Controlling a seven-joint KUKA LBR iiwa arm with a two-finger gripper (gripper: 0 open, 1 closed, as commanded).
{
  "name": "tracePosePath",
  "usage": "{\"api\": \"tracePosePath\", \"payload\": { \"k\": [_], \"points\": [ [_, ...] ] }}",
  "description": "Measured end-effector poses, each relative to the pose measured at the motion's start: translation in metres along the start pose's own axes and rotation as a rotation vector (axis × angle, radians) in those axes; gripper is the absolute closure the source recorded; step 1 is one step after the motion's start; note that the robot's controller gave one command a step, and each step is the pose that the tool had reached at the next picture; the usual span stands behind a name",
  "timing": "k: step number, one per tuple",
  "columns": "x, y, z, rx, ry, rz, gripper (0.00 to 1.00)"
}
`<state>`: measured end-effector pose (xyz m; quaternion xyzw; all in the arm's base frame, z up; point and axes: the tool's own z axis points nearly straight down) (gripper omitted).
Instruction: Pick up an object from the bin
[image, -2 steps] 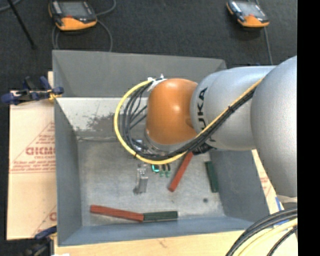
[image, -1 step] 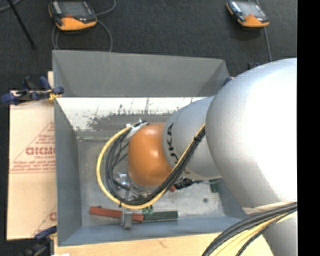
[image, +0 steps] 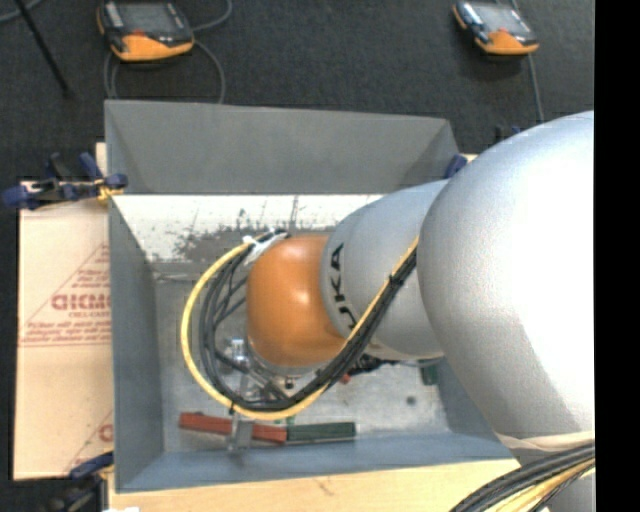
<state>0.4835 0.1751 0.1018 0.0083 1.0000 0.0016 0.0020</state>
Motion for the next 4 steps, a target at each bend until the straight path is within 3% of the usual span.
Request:
{"api": "tracePosePath", "payload": {
  "k": [1,2,3,4],
  "points": [
    [-0.002,-0.025,0.002,0.005,0.003,-0.06,0.0],
    [0.004,-0.007,0.031,0.001,-0.003,0.226,0.0],
    [0.002,-0.007,0.03,0.001,-0.002,0.227,0.0],
    [0.003,-0.007,0.031,0.001,0.001,0.229,1.0]
  ]
}}
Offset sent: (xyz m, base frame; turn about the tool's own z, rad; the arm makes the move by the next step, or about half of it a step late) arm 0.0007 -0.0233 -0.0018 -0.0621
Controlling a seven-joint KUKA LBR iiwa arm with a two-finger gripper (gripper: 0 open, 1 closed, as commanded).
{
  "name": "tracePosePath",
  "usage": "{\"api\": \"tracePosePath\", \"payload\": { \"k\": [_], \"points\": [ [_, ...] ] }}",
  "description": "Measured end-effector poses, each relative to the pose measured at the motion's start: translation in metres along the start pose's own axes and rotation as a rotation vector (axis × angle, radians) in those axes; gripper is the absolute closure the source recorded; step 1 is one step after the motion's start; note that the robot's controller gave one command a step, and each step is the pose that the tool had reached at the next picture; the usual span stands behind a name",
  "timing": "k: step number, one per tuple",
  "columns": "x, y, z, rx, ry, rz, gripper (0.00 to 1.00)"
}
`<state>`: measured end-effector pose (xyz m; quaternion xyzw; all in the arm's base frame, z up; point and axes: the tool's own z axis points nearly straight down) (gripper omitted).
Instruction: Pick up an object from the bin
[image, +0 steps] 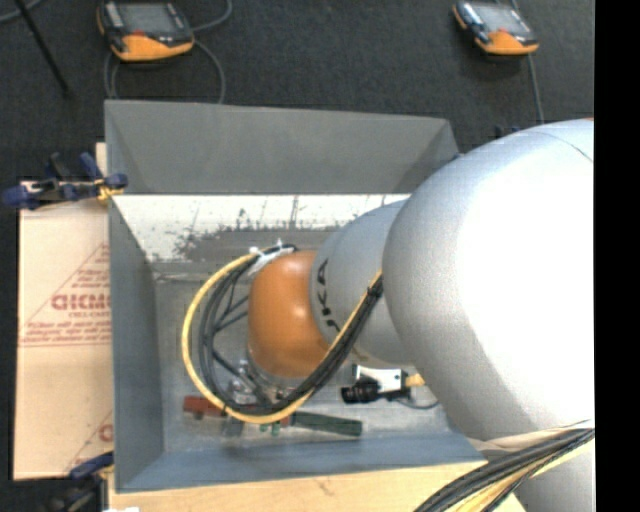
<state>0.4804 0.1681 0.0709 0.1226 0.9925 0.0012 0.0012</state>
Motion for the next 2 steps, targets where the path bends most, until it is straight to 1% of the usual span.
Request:
{"api": "tracePosePath", "payload": {
  "k": [1,2],
  "points": [
    [-0.0024,0.0006,-0.0708,-0.002,-0.004,-0.002,1.0],
    [-0.0031,0.0006,-0.0728,0.0,0.0,-0.004,1.0]
  ]
}}
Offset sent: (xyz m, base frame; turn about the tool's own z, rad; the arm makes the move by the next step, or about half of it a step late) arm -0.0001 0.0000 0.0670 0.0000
